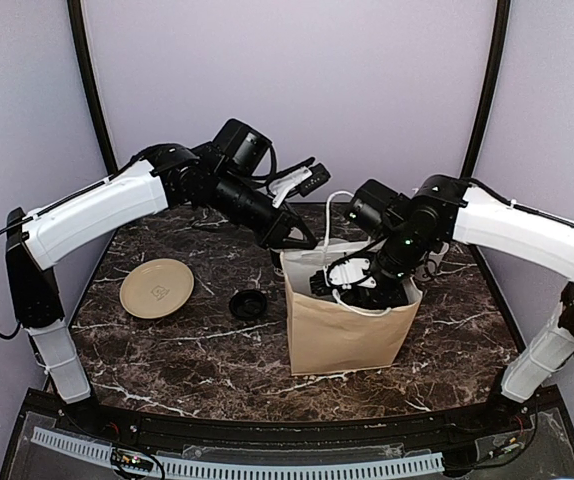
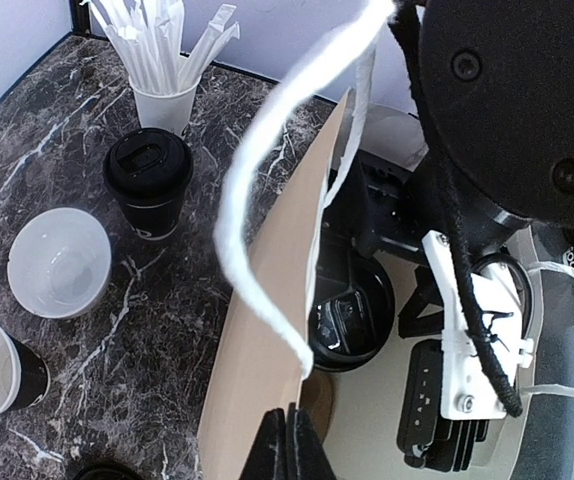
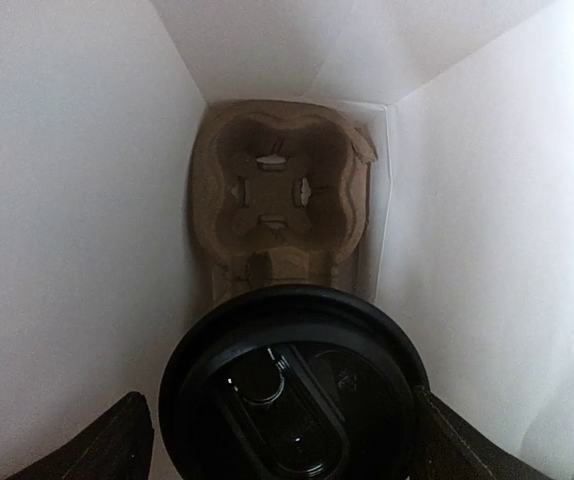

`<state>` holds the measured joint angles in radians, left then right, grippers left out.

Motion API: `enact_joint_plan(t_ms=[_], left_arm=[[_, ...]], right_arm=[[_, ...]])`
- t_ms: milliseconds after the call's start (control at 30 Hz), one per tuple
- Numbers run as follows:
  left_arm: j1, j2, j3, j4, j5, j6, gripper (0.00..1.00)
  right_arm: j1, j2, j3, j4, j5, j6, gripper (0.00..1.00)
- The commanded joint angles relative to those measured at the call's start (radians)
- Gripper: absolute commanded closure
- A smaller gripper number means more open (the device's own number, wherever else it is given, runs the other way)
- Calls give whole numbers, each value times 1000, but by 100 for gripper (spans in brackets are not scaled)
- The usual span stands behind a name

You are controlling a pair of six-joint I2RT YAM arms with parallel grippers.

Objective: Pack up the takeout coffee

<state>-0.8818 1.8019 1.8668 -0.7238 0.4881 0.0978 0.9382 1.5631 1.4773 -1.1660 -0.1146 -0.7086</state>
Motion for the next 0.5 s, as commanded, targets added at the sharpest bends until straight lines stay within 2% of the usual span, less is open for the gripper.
enact_joint_plan(t_ms=[0,367,400,433,467], left_arm=[[-3,-4,33,-31,19,17,100],[-3,-11,39,-31,14,30,100],[-3,-9,40,-33,19,31,98],[-4,-6,41,-36,22,29,86],[-4,-3,42,-38,18,28,79]], right_arm=[[-1,-8,74,-81,-43,-8,11],[-1,-30,290,-154,-28,-25,10],[-1,-37,296,-152,-21,-26,10],[-2,-44,301,-149,-16,-26,10],[-2,-51,306,-146,-11,-27,10]])
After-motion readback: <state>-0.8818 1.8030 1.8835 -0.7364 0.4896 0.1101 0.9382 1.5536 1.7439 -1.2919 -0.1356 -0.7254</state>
